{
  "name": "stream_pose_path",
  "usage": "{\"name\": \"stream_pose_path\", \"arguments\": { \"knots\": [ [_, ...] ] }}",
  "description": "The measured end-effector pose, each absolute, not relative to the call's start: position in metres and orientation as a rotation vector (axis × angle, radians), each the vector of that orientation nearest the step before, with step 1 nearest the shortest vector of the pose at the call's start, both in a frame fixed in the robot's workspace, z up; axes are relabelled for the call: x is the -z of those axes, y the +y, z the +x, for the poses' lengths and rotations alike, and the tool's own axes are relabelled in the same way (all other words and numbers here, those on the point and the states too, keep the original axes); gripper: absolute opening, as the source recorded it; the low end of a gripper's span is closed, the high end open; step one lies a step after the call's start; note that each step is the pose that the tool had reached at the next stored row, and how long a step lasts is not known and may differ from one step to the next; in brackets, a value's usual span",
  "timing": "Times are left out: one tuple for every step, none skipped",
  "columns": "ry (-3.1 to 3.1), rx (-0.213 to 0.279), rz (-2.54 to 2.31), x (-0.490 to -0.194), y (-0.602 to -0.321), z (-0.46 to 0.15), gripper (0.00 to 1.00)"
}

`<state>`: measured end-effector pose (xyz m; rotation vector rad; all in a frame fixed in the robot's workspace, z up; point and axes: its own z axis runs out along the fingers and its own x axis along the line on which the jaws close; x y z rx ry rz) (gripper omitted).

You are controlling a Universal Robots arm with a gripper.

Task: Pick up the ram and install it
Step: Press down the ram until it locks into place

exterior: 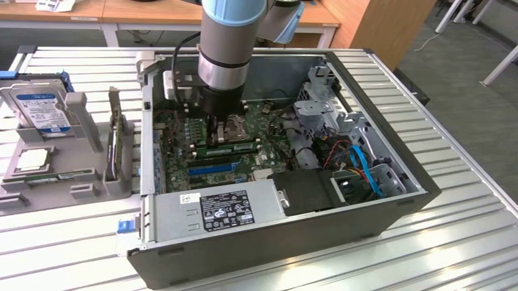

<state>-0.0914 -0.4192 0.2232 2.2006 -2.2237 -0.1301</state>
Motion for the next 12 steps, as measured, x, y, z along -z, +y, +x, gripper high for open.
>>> {"name": "stream_pose_path", "arguments": {
  "knots": [
    [-2.224, 0.13, 2.201, -0.2232, -0.4192, -0.0914, 0.1],
    [-2.224, 0.13, 2.201, -0.2232, -0.4192, -0.0914, 0.1],
    [-2.224, 0.13, 2.201, -0.2232, -0.4192, -0.0914, 0.1],
    [-2.224, 0.13, 2.201, -0.2232, -0.4192, -0.0914, 0.1],
    [-2.224, 0.13, 2.2, -0.2232, -0.4193, -0.0914, 0.1],
    [-2.224, 0.13, 2.2, -0.2232, -0.4193, -0.0914, 0.1],
    [-2.224, 0.13, 2.2, -0.2231, -0.4194, -0.0914, 0.1],
    [-2.224, 0.13, 2.2, -0.2231, -0.4194, -0.0914, 0.1],
    [-2.224, 0.13, 2.2, -0.2231, -0.4194, -0.0914, 0.1],
    [-2.224, 0.13, 2.2, -0.2231, -0.4194, -0.0914, 0.1],
    [-2.224, 0.13, 2.201, -0.2231, -0.4194, -0.0914, 0.1],
    [-2.224, 0.13, 2.201, -0.2231, -0.4194, -0.0914, 0.1]
  ]
}}
